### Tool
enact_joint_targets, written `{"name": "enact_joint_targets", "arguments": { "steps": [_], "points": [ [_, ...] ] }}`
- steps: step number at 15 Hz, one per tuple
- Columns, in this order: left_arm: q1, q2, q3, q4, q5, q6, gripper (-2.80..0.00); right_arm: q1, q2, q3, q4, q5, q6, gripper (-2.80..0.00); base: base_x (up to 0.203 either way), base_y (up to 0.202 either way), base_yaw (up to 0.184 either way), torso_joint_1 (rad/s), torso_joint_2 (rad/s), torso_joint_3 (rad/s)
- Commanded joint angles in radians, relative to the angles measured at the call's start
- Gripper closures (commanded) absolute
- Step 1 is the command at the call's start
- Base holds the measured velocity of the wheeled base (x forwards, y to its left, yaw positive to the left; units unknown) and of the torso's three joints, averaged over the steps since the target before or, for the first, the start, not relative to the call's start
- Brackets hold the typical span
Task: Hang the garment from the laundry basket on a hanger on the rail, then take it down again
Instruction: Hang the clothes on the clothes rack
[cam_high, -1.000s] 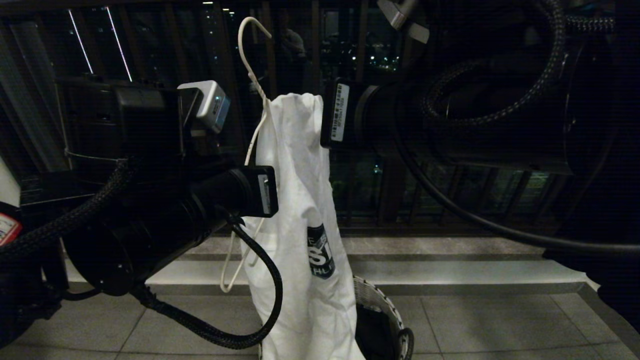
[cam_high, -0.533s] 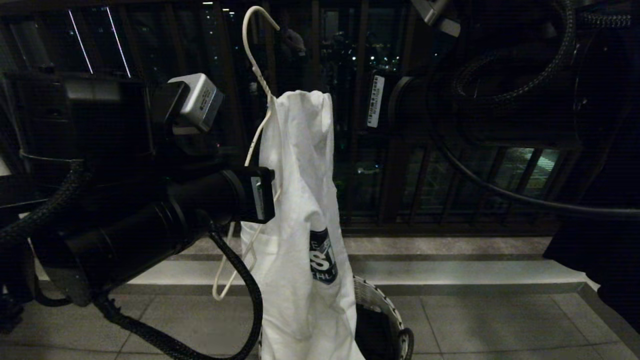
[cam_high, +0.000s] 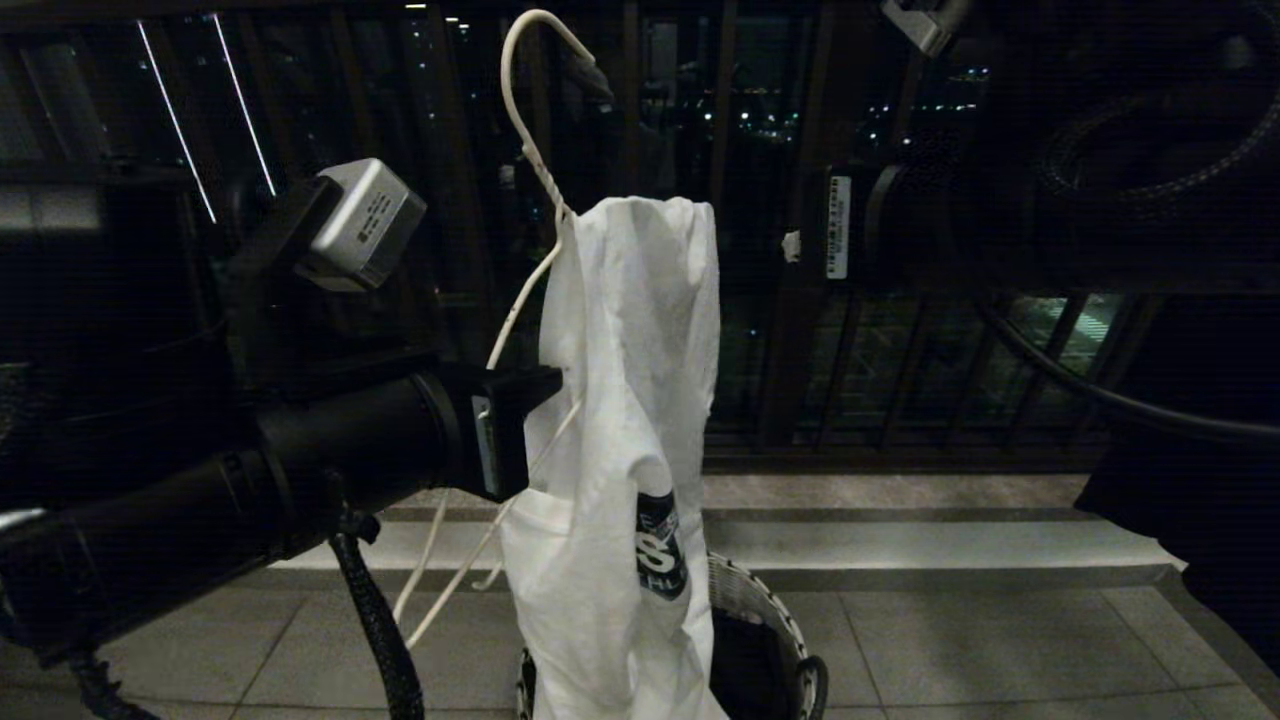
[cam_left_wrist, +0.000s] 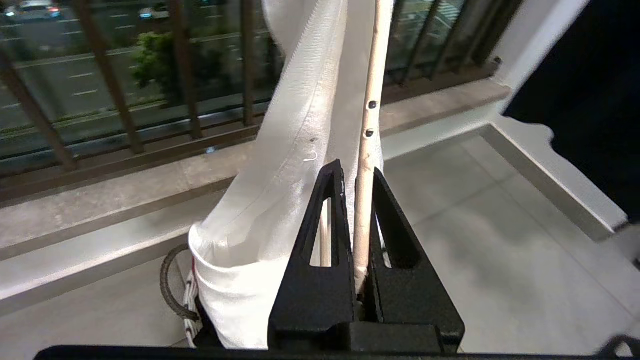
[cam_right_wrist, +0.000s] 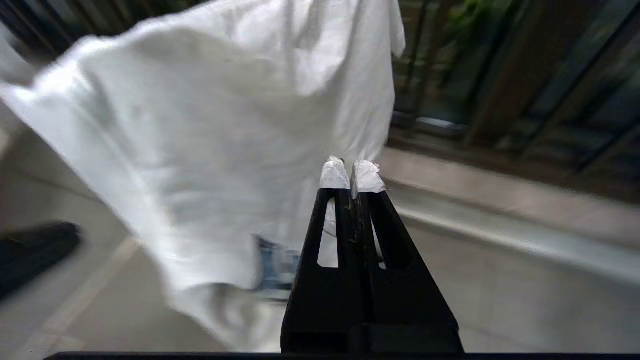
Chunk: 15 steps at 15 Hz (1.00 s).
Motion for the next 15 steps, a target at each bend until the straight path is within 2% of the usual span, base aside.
{"name": "enact_joint_targets", "arguments": {
  "steps": [1, 3, 4, 6, 7, 9, 12, 15],
  "points": [
    [-0.001, -0.021, 0.015, -0.002, -0.017, 0.007, 0.0, -0.007, -0.028, 0.009, 0.004, 0.003, -0.113, 0.0, 0.0, 0.0, 0.0, 0.0, 0.0, 0.0],
    [-0.001, -0.039, 0.033, -0.002, -0.061, 0.013, 0.0, -0.009, -0.04, 0.012, 0.007, 0.006, -0.213, 0.0, 0.0, 0.0, 0.0, 0.0, 0.0, 0.0],
    [-0.001, -0.048, 0.036, -0.001, -0.093, 0.011, 0.0, -0.013, -0.05, 0.027, 0.015, 0.014, -0.263, -2.8, 0.0, 0.0, 0.0, 0.0, 0.0, 0.0],
    [-0.001, -0.055, 0.046, -0.001, -0.116, 0.011, 0.0, -0.036, -0.077, 0.064, 0.031, 0.061, -0.395, -2.8, 0.0, 0.0, 0.0, 0.0, 0.0, 0.0],
    [-0.001, -0.059, 0.052, -0.001, -0.125, 0.011, 0.0, -0.046, -0.085, 0.067, 0.051, 0.117, -0.426, -2.8, 0.0, 0.0, 0.0, 0.0, 0.0, 0.0],
    [-0.001, -0.072, 0.058, 0.013, -0.163, 0.011, 0.0, -0.1, -0.096, 0.066, 0.086, 0.262, -0.509, -2.8, 0.0, 0.0, 0.0, 0.0, 0.0, 0.0],
    [-0.001, -0.105, 0.06, 0.068, -0.228, 0.011, 0.0, -0.231, -0.095, 0.048, 0.088, 0.525, -0.705, -2.8, 0.0, 0.0, 0.0, 0.0, 0.0, 0.0],
    [-0.001, -0.108, 0.06, 0.084, -0.234, 0.011, 0.0, -0.294, -0.07, -0.013, 0.091, 0.695, -0.796, -2.8, 0.0, 0.0, 0.0, 0.0, 0.0, 0.0]
  ]
}}
